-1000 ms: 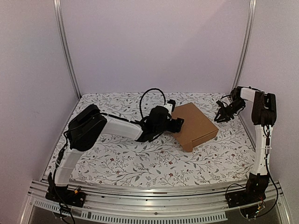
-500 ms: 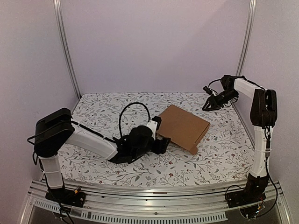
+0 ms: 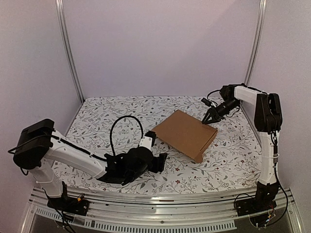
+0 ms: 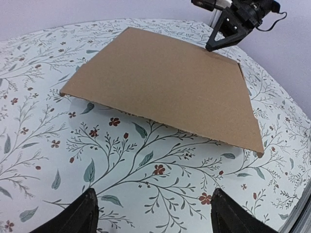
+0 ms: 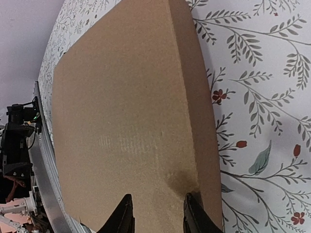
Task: Fold the paper box
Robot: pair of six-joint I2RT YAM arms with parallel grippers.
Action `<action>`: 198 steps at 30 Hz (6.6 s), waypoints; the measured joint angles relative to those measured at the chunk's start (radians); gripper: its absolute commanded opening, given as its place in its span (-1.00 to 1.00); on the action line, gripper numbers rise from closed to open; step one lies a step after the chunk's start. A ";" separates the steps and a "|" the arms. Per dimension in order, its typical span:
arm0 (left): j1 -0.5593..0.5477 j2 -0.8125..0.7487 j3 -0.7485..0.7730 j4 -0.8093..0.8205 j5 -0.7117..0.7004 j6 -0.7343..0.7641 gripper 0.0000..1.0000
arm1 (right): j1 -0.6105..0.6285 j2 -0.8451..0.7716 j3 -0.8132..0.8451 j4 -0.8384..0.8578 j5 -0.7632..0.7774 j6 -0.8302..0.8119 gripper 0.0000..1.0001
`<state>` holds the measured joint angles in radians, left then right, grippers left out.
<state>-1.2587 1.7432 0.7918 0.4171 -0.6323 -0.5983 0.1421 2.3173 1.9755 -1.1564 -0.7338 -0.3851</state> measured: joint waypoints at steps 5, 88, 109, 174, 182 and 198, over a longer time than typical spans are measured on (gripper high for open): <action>-0.013 -0.113 -0.066 -0.071 -0.087 -0.024 0.60 | 0.002 -0.097 -0.193 -0.015 -0.088 -0.004 -0.32; 0.177 0.079 -0.151 0.142 0.223 -0.346 0.51 | 0.039 0.046 -0.084 0.040 -0.154 0.146 -0.57; 0.105 0.393 0.108 0.546 0.140 -0.133 0.49 | -0.066 0.082 -0.131 0.072 -0.142 0.224 -0.52; -0.183 -0.367 0.225 -0.335 -0.071 0.517 0.79 | 0.024 -0.075 -0.003 -0.183 -0.110 -0.250 0.22; 0.198 -0.465 0.424 -0.683 -0.012 0.459 0.79 | -0.040 -0.366 -0.184 -0.181 -0.093 -0.602 0.48; 0.396 -0.151 0.690 -0.995 0.394 0.479 0.60 | 0.005 -0.579 -0.281 -0.183 -0.213 -0.792 0.98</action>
<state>-0.8631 1.5917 1.4818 -0.5781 -0.2379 -0.1196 0.1474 1.7386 1.6947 -1.3396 -0.9470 -1.1774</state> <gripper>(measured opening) 0.835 0.988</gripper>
